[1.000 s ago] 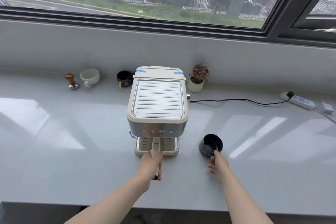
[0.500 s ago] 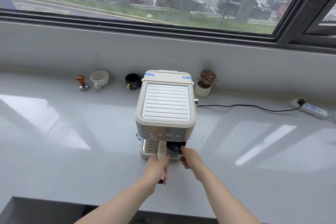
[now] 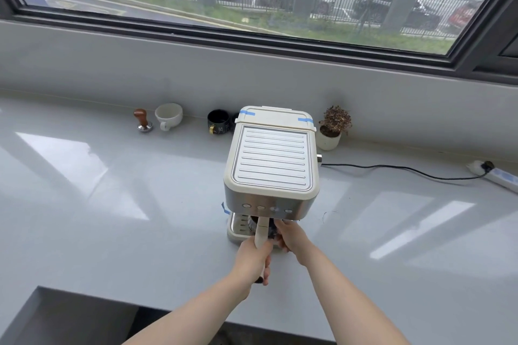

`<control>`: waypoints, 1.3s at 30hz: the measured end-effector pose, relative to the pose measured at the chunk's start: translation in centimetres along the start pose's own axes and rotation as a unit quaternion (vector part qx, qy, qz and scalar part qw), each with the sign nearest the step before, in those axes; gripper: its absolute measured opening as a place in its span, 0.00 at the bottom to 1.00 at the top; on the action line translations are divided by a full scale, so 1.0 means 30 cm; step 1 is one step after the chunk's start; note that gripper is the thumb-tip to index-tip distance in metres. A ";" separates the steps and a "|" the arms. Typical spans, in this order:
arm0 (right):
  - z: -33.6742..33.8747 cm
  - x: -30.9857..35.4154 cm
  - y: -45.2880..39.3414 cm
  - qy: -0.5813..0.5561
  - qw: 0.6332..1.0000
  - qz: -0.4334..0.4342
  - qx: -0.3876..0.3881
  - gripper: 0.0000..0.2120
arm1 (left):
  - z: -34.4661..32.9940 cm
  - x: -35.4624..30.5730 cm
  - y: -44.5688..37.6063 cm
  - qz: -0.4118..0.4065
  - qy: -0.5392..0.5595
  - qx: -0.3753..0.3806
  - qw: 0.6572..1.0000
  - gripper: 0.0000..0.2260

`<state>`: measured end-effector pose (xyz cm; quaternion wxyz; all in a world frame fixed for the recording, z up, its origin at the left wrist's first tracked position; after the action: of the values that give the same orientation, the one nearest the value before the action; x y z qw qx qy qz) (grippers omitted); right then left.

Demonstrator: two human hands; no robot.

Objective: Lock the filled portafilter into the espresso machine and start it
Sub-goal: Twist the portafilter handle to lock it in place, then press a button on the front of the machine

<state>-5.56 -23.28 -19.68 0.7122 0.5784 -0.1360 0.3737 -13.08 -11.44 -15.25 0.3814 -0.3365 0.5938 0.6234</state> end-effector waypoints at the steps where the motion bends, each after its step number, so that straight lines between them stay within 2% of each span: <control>1: 0.004 0.001 0.003 0.009 1.000 0.007 -0.003 0.15 | 0.001 -0.001 0.000 -0.001 -0.006 0.002 1.000 0.07; 4: 0.019 -0.004 0.017 0.043 0.999 0.029 -0.015 0.17 | 0.016 -0.004 0.003 -0.007 -0.024 0.024 0.999 0.06; 7: 0.059 -0.014 0.035 0.061 0.995 0.057 -0.061 0.14 | 0.060 -0.008 -0.005 -0.025 -0.075 0.034 0.996 0.13; 9: 0.105 -0.010 0.059 0.036 0.987 0.085 -0.129 0.08 | 0.120 -0.022 -0.021 -0.074 -0.127 -0.004 0.989 0.20; 12: 0.178 0.023 0.127 -0.033 0.954 0.160 -0.251 0.04 | 0.229 -0.079 -0.062 -0.178 -0.142 -0.094 0.969 0.37; 15: 0.208 0.083 0.215 -0.095 0.907 0.277 -0.303 0.06 | 0.302 -0.158 -0.097 -0.329 -0.190 -0.125 0.917 0.47; 18: 0.181 0.126 0.284 -0.087 0.878 0.364 -0.299 0.13 | 0.309 -0.212 -0.118 -0.469 -0.305 -0.081 0.825 0.51; 21: 0.138 0.125 0.306 -0.038 0.861 0.402 -0.310 0.23 | 0.298 -0.202 -0.129 -0.496 -0.411 -0.067 0.762 0.52; 23: 0.109 0.111 0.297 -0.013 0.851 0.424 -0.310 0.27 | 0.293 -0.187 -0.133 -0.529 -0.423 -0.063 0.733 0.48; 26: 0.070 0.095 0.272 0.031 0.843 0.439 -0.308 0.33 | 0.289 -0.187 -0.129 -0.552 -0.411 -0.059 0.723 0.43; 29: 0.056 0.093 0.253 0.038 0.831 0.451 -0.324 0.38 | 0.293 -0.179 -0.138 -0.548 -0.396 -0.052 0.735 0.43; 33: 0.057 0.091 0.238 0.021 0.824 0.460 -0.330 0.38 | 0.302 -0.169 -0.154 -0.542 -0.383 -0.052 0.746 0.44; 39: 0.051 0.086 0.232 0.010 0.832 0.450 -0.324 0.38 | 0.299 -0.164 -0.157 -0.550 -0.378 -0.061 0.742 0.44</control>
<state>-8.22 -23.36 -12.59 0.6131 0.1861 -0.4874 0.5932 -6.28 -2.84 -12.63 0.8300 -0.3638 0.0734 0.4164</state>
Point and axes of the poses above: each hand's wrist, its own y-axis away from the middle knuckle, its own z-axis out of the back of the hand, x = y × z, the point moved 1 cm from there along -y, towards the middle knuckle, and after that the axes turned 8 degrees about -z, right-handed, at the moved point
